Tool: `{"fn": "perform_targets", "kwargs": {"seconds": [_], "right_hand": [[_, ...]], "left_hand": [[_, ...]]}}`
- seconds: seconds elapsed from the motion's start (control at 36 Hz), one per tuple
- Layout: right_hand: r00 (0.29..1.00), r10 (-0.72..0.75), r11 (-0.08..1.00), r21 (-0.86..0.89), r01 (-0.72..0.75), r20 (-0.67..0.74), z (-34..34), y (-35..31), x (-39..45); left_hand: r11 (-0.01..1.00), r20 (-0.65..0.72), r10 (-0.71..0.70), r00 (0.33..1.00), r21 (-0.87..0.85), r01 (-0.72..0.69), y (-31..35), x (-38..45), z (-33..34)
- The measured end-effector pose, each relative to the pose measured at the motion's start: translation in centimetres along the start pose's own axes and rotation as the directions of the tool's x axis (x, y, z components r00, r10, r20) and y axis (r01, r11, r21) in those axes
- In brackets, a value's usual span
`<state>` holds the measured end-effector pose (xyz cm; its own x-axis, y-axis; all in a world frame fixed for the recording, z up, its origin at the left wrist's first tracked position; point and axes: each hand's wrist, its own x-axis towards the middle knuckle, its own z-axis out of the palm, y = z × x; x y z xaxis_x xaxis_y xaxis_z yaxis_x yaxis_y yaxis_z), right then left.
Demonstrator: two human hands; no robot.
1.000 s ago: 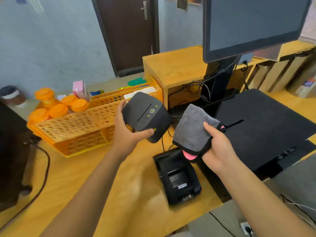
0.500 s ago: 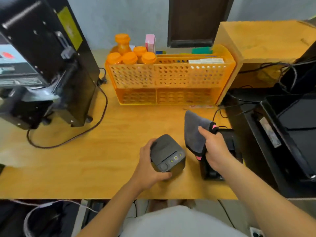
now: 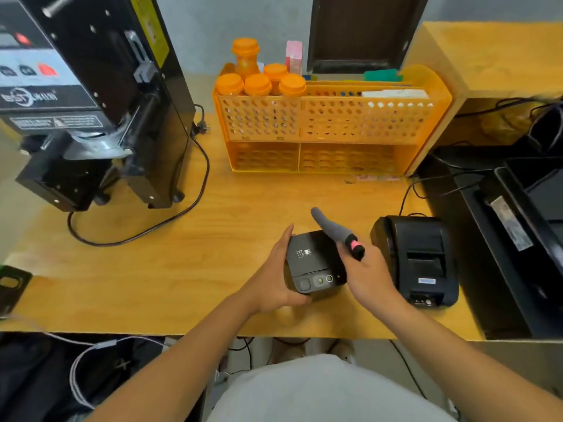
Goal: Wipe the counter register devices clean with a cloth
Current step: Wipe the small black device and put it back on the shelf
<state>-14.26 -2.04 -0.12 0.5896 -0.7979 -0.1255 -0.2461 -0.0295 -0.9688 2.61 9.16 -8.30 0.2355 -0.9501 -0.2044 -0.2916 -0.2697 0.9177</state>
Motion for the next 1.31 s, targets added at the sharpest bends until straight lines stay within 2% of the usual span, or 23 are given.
{"fn": "perform_targets", "kwargs": {"seconds": [0.06, 0.08, 0.11, 0.17, 0.19, 0.22, 0.25, 0.36, 0.44, 0.47, 0.53, 0.61, 0.67, 0.81, 0.92, 1.06, 1.22, 1.31], "right_hand": [[0.989, -0.078, 0.986, -0.139, 0.095, 0.122, 0.4, 0.4, -0.6], [0.976, -0.086, 0.950, -0.278, 0.140, 0.198, 0.6, 0.6, -0.8], [0.954, -0.072, 0.876, -0.439, 0.200, 0.292, 0.8, 1.0, -1.0], [0.890, -0.008, 0.638, -0.683, 0.356, 0.457, 1.3, 2.2, -1.6], [0.865, 0.013, 0.525, -0.740, 0.421, 0.501, 1.5, 2.7, -1.9], [0.858, 0.013, 0.456, -0.767, 0.452, 0.513, 1.7, 3.1, -2.4], [0.863, 0.000, 0.442, -0.774, 0.454, 0.506, 1.7, 3.3, -2.6], [0.913, -0.058, 0.577, -0.733, 0.360, 0.404, 1.7, 1.8, -2.6], [0.949, -0.117, 0.608, -0.735, 0.301, 0.292, 2.3, 0.6, -2.1], [0.951, -0.135, 0.580, -0.757, 0.302, 0.277, 2.7, 0.5, -1.7], [0.952, -0.130, 0.458, -0.835, 0.305, 0.277, 3.6, 0.4, -0.7], [0.960, -0.008, 0.314, -0.911, 0.267, 0.278, 5.6, 1.4, 1.0], [0.963, 0.035, 0.274, -0.929, 0.250, 0.269, 6.6, 2.4, 1.7], [0.977, -0.004, 0.311, -0.929, 0.203, 0.212, 7.0, 3.1, 2.5], [0.996, 0.016, 0.356, -0.931, 0.079, 0.091, 7.9, 2.7, 3.3], [0.995, 0.079, 0.384, -0.920, -0.080, -0.053, 8.2, 1.9, 5.5], [0.979, 0.164, 0.470, -0.863, -0.186, -0.122, 7.2, 1.2, 8.8], [0.962, 0.247, 0.548, -0.802, -0.237, -0.116, 6.4, 1.1, 10.2]], "left_hand": [[0.999, 0.014, -0.017, 1.000, -0.030, 0.017, -0.5, -0.1, 0.2], [0.998, 0.023, -0.017, 1.000, -0.055, 0.018, -0.9, -0.1, 0.4], [0.996, 0.032, -0.011, 0.999, -0.086, 0.014, -1.3, -0.1, 0.6], [0.992, 0.035, 0.001, 0.999, -0.125, 0.003, -1.8, -0.1, 1.0], [0.991, 0.020, 0.000, 1.000, -0.133, 0.003, -1.8, -0.1, 1.2], [0.990, 0.005, 0.005, 1.000, -0.140, -0.005, -1.8, -0.1, 1.3], [0.990, -0.016, 0.020, 1.000, -0.143, -0.022, -1.9, 0.0, 1.5], [0.989, -0.067, 0.071, 0.995, -0.124, -0.079, -2.5, 0.3, 1.7], [0.984, -0.083, 0.096, 0.992, -0.142, -0.107, -2.2, 0.5, 1.5], [0.983, -0.092, 0.101, 0.991, -0.147, -0.113, -2.1, 0.6, 1.4], [0.979, -0.108, 0.126, 0.986, -0.145, -0.141, -2.1, 0.6, 1.4], [0.972, -0.130, 0.146, 0.981, -0.164, -0.167, -2.1, 0.7, 1.5], [0.958, -0.122, 0.158, 0.980, -0.223, -0.182, -2.1, 0.8, 1.7], [0.960, -0.154, 0.192, 0.969, -0.176, -0.218, -1.7, 1.1, 1.7], [0.966, -0.175, 0.207, 0.963, -0.118, -0.229, -2.0, 1.1, 1.6], [0.980, -0.157, 0.169, 0.973, -0.082, -0.183, -2.3, 1.2, 1.6], [0.983, -0.146, 0.121, 0.982, -0.119, -0.139, -2.2, 0.9, 1.6], [0.985, -0.151, 0.118, 0.981, -0.109, -0.135, -2.1, 0.7, 1.4]]}}
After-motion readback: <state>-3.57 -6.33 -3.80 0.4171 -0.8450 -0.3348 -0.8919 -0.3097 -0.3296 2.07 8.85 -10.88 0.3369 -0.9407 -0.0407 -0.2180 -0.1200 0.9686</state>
